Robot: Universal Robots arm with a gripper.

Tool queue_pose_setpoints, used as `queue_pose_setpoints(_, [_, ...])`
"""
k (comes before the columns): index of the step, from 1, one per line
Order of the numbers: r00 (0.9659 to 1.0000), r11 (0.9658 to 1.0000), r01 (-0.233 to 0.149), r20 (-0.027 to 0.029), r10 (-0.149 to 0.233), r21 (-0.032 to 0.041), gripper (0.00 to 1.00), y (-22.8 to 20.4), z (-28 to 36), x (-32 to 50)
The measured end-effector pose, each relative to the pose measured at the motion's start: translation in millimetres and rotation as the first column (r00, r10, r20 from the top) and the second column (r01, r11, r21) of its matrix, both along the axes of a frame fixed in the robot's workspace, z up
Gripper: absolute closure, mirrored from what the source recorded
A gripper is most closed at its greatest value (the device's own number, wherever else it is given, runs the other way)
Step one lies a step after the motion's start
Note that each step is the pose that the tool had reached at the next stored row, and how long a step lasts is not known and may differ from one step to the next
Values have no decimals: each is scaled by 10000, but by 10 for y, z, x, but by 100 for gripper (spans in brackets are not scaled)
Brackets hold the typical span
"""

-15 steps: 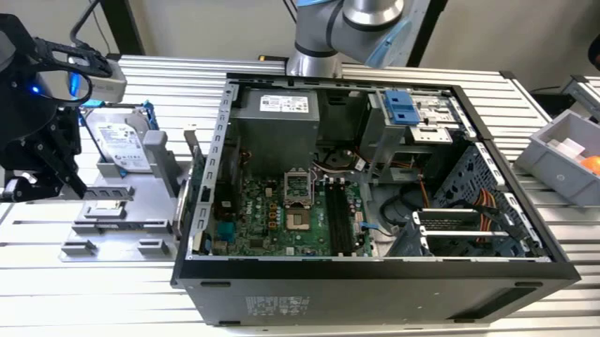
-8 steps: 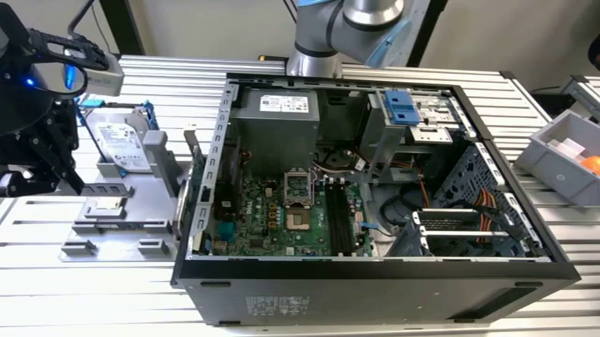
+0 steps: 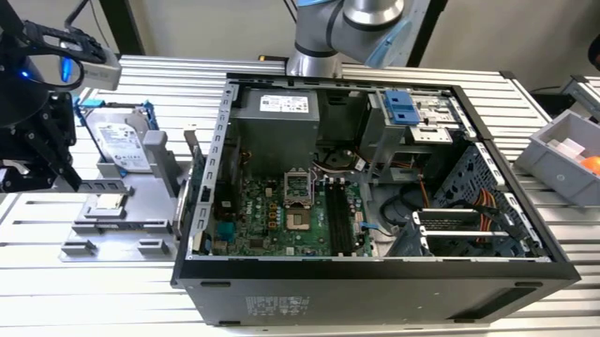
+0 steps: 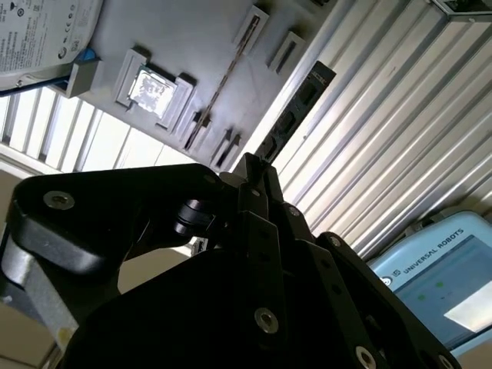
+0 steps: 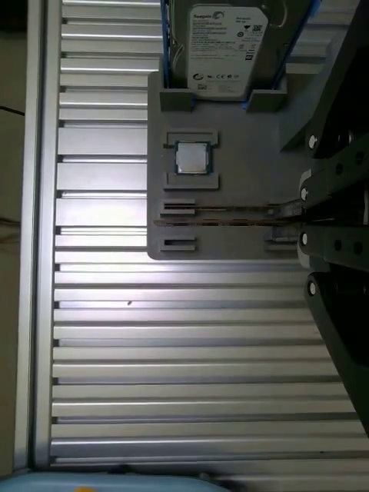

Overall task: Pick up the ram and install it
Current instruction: 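Pick up the ram and move it above insertion slot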

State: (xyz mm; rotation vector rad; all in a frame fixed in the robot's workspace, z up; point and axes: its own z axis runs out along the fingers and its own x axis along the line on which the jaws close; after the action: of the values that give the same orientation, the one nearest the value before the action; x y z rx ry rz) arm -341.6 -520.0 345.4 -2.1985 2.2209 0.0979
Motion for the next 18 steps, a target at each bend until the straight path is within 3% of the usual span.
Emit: queue_pose_setpoints(18, [10000,10000,0,-2,0,-3,100,0,217,0])
